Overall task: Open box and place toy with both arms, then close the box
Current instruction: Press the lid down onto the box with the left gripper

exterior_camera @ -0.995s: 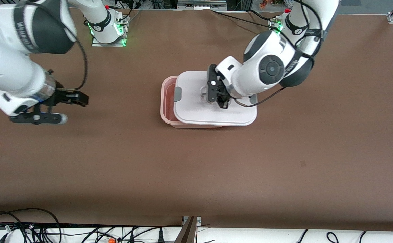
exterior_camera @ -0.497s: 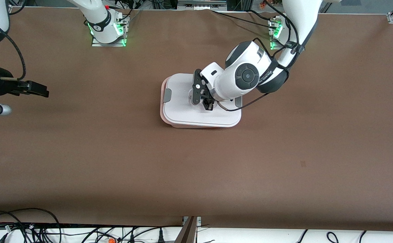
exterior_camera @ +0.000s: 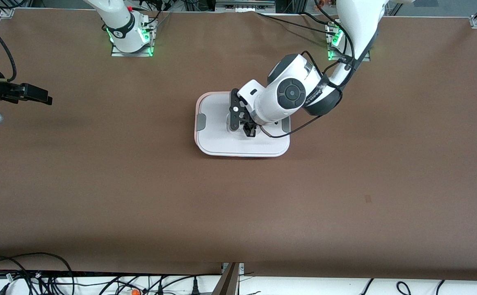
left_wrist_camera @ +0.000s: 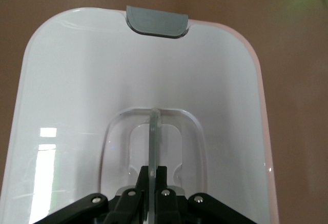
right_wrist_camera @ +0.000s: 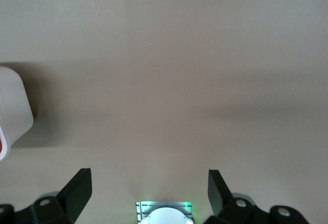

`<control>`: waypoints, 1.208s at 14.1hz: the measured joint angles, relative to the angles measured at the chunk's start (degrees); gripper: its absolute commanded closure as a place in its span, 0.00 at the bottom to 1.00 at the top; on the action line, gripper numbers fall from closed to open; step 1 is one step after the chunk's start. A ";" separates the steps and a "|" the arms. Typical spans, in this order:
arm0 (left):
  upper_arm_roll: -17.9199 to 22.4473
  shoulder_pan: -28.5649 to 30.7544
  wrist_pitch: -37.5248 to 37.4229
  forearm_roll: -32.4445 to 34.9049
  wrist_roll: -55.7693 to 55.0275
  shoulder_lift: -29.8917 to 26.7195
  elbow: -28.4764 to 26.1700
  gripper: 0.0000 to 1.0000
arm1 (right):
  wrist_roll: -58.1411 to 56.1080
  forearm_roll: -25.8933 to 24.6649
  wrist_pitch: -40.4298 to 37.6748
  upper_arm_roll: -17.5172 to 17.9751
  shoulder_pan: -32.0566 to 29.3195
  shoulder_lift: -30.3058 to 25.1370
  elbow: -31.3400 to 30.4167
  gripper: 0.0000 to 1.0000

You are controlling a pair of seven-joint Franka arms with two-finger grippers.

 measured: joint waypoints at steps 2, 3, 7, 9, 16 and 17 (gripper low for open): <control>-1.12 -0.21 0.01 0.00 -4.05 0.01 -0.51 1.00 | -1.23 -0.13 0.00 0.04 -0.28 -0.69 -0.61 0.00; -1.39 -0.26 0.02 0.00 -5.05 0.01 -0.76 1.00 | -1.40 -0.13 0.00 0.10 -0.44 -0.78 -0.69 0.00; -1.49 -0.22 0.16 0.14 -5.12 0.01 -1.20 1.00 | -1.69 -0.16 -0.48 2.31 -0.73 -1.22 -0.72 0.00; -1.48 -0.10 0.17 0.18 -3.57 0.01 -1.21 1.00 | -1.65 -0.45 0.02 3.10 -0.92 -2.28 -0.66 0.00; -1.76 -0.05 0.54 2.70 -1.55 0.00 -1.21 1.00 | -1.71 -1.58 0.72 3.06 -2.82 -5.23 -1.22 0.00; -1.76 -0.05 0.54 2.70 -1.35 0.00 -1.21 1.00 | -1.72 -2.41 0.72 3.15 -2.77 -4.86 -1.22 0.00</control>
